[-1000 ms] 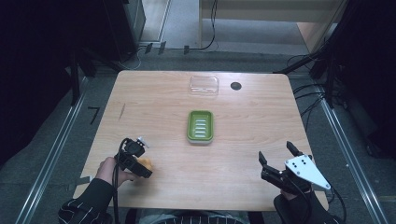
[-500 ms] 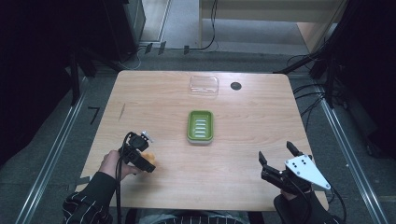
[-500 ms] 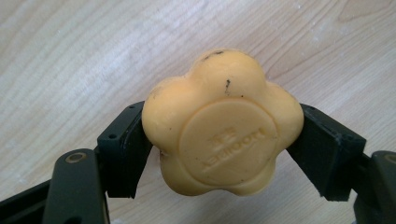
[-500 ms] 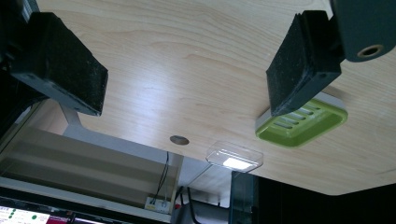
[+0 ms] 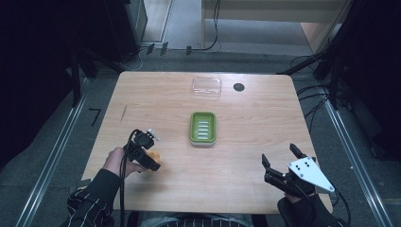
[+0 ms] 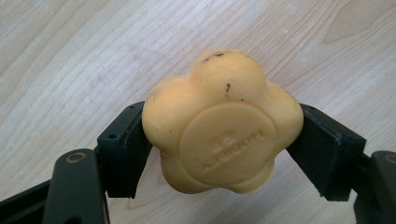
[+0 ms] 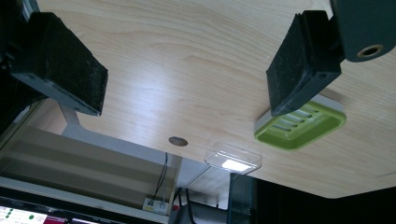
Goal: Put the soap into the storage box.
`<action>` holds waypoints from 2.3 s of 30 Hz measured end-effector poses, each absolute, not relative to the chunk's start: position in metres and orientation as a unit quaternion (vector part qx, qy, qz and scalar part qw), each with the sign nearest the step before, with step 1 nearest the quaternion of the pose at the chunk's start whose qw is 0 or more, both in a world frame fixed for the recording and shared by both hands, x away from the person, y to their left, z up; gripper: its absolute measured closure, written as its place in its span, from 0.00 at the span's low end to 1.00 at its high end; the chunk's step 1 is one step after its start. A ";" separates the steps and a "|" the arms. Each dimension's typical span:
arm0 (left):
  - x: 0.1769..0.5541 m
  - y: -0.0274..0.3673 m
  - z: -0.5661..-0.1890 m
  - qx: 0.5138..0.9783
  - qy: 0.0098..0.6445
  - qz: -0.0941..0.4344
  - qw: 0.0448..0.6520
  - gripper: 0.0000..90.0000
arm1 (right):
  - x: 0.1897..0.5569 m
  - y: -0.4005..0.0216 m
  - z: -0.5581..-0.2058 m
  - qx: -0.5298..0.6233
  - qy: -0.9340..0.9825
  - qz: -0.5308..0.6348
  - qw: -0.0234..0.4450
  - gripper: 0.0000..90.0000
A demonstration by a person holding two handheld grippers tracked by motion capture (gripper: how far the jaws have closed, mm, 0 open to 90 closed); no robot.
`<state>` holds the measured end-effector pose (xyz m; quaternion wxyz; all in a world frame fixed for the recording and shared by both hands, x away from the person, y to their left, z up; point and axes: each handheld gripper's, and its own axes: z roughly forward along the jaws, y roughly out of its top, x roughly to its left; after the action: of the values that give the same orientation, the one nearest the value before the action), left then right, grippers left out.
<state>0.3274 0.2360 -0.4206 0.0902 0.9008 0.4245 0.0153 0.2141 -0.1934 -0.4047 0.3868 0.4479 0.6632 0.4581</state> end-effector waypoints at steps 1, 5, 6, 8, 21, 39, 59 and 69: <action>0.328 0.235 -0.420 0.901 0.424 0.017 0.092 0.29 | 0.214 -0.193 -0.405 0.448 0.663 0.458 0.387 0.15; 0.332 0.233 -0.418 0.903 0.418 0.017 0.093 0.29 | 0.213 -0.194 -0.405 0.451 0.662 0.457 0.387 0.15; 0.333 0.232 -0.417 0.904 0.418 0.016 0.093 0.29 | 0.213 -0.195 -0.405 0.450 0.662 0.457 0.388 0.15; 0.334 0.231 -0.416 0.905 0.416 0.018 0.094 0.29 | 0.213 -0.195 -0.405 0.451 0.662 0.458 0.386 0.15; 0.346 0.218 -0.412 0.913 0.394 0.019 0.099 0.29 | 0.212 -0.198 -0.405 0.459 0.667 0.446 0.381 0.14; 0.361 0.193 -0.399 0.929 0.353 0.017 0.107 0.29 | 0.206 -0.204 -0.406 0.469 0.662 0.440 0.385 0.14; 0.380 0.171 -0.390 0.941 0.320 0.019 0.107 0.29 | 0.203 -0.208 -0.406 0.475 0.659 0.434 0.389 0.14; 0.390 0.160 -0.385 0.944 0.310 0.015 0.113 0.29 | 0.202 -0.209 -0.406 0.477 0.658 0.433 0.390 0.14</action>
<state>0.3900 0.1601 -0.3854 0.1132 0.9439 0.3098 0.0152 0.2017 -0.2085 -0.4063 0.3900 0.4768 0.6582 0.4329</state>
